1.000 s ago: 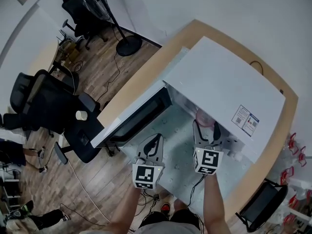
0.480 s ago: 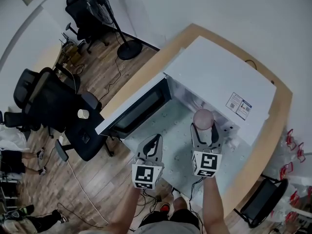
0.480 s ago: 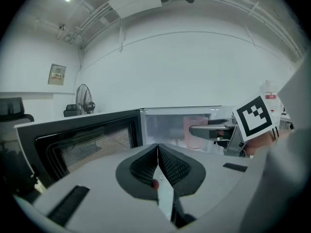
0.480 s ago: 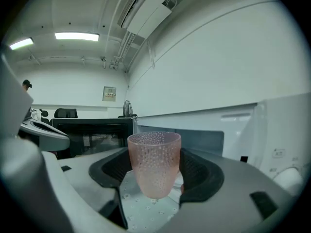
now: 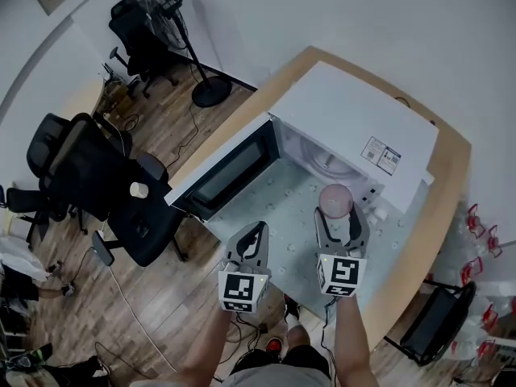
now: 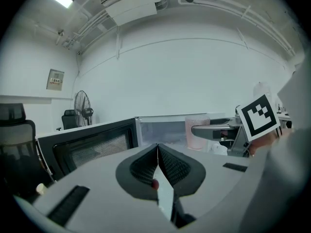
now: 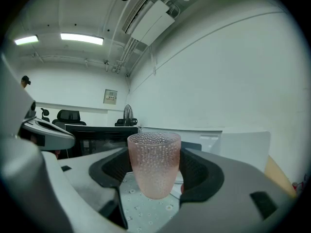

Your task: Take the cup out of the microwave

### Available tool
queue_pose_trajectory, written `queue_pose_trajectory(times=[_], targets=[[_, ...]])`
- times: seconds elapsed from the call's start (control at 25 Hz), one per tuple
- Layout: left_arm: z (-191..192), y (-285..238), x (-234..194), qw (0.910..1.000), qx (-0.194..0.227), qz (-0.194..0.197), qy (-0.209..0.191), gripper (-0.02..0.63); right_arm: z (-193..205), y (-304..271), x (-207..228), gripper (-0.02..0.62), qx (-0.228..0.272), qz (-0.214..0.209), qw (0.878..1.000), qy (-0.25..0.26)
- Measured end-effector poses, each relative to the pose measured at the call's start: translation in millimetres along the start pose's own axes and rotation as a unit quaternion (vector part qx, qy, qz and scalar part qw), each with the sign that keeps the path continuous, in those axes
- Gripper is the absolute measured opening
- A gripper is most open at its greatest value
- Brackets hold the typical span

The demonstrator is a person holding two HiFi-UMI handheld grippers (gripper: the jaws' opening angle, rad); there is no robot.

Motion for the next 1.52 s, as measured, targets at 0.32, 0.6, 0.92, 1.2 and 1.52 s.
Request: queue_pose_trajectory(times=[0.32,0.6,0.92,1.2,1.52], targets=[[-2.5,25.7,28.6,0.9996,0.011,0.024,-0.009,0.025,-5.3,52.5,10.4,0.331,0.007,0.024,1.0,-0.003],[2.3,42.9,57.2,0.9984,0.015,0.051,-0.019,0.025,2.9,98.9,20.8,0.331,0.005,0.05,0.999,-0.002],[19.4,55.8,99.7,0.9954,0.012,0.092,-0.022,0.025,28.6,152.4,37.0,0.331,-0.009,0.081,0.997,-0.001],[33.8,54.7,132.9,0.9916,0.006,0.127,-0.027,0.024,54.3,185.9,54.8,0.331,-0.021,0.112,0.993,-0.002],[59.1,45.5,159.4,0.9874,-0.009,0.155,-0.031,0.025,89.2,205.9,70.9,0.331,-0.041,0.132,0.99,-0.001]])
Point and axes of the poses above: the fingertips, and each gripper's own axes: y backward along the fingers, x to its right, z out of its underside, the point moved 2 cm from there along y, backward along the fingers, and after that the axes turned 7 degrees about z, right-handed, at the moved point
